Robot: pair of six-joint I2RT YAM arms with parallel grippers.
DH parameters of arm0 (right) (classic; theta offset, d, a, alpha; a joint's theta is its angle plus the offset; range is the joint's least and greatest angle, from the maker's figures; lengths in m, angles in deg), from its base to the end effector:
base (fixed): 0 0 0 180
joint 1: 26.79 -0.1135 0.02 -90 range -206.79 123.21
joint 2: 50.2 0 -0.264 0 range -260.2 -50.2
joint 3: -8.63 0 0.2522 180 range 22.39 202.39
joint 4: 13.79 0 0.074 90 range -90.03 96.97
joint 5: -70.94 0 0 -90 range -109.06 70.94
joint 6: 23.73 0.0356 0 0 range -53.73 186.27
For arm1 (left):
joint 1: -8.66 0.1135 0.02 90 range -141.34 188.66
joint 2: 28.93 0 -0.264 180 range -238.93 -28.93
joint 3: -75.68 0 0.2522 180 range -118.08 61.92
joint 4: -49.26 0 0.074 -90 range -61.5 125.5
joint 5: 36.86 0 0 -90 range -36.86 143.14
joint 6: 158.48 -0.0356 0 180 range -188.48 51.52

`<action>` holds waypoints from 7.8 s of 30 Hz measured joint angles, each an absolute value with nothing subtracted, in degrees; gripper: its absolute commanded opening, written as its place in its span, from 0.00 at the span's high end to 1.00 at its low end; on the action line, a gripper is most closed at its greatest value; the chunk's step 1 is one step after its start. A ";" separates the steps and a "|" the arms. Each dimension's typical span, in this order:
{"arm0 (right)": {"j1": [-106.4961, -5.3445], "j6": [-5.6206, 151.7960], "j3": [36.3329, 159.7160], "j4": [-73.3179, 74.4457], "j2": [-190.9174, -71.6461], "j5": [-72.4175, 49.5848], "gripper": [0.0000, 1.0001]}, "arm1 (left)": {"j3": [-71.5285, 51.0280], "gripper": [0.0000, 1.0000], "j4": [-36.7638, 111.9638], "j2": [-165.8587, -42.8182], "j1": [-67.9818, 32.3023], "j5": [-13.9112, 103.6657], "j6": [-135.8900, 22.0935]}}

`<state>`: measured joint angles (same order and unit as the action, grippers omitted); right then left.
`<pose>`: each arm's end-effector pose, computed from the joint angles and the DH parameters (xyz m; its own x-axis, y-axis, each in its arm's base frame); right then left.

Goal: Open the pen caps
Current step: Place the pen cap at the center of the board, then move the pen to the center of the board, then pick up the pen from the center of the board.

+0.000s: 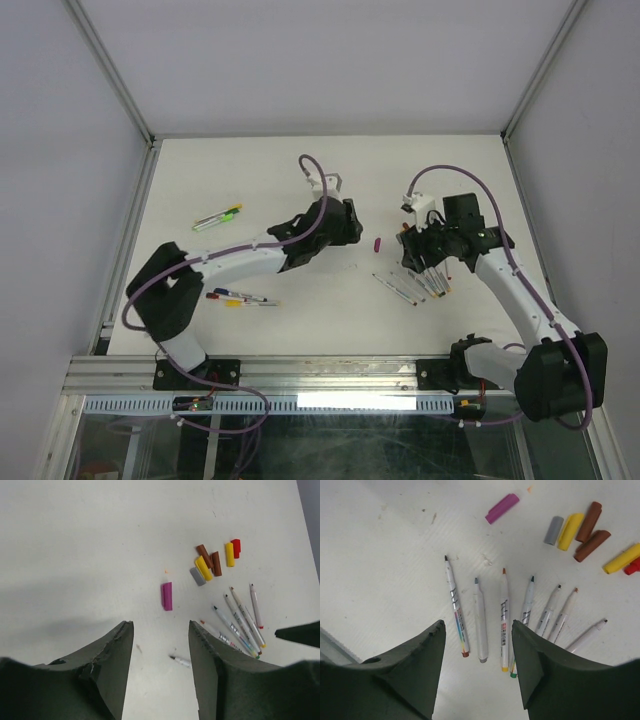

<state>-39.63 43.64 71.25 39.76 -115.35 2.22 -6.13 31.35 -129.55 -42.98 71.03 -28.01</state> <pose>0.2124 0.0617 0.2530 -0.5911 -0.5025 -0.6310 -0.6847 0.7261 0.0633 0.2530 -0.3020 0.2272 -0.6674 -0.1520 -0.7290 0.2106 0.9005 -0.3805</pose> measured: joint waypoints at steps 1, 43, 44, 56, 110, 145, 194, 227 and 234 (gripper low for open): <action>-39.63 43.57 71.25 39.80 -114.93 3.05 0.42 | -3.47 0.45 32.75 -126.53 -42.98 71.27 -29.28; -70.30 24.95 83.47 34.89 -135.15 24.60 0.44 | 26.39 0.01 32.53 -72.39 -9.27 51.75 -32.27; -71.44 25.59 84.21 34.16 -136.59 23.90 0.44 | 24.01 0.01 30.61 -70.95 -9.27 52.32 -33.58; -81.53 32.76 95.78 29.64 -152.35 14.64 0.45 | 15.00 0.01 18.87 -65.14 -9.27 60.12 -43.79; -91.06 54.63 133.76 37.70 -184.68 -0.97 0.74 | 21.63 0.01 14.00 -41.58 -9.27 75.75 -50.13; -73.73 40.60 91.12 34.14 -155.15 -12.01 0.91 | 23.94 0.01 16.78 -47.57 -9.27 64.49 -45.71; -68.35 41.98 90.14 31.89 -153.79 -3.51 1.00 | 52.36 0.02 70.39 -90.75 -15.48 44.45 -4.73; -64.40 45.89 88.30 28.48 -152.11 9.19 1.00 | 43.02 0.30 91.85 -127.43 -27.04 58.20 10.35; -64.05 46.90 88.26 28.48 -152.13 12.10 1.00 | 42.50 0.46 97.38 -132.39 -27.81 58.07 12.21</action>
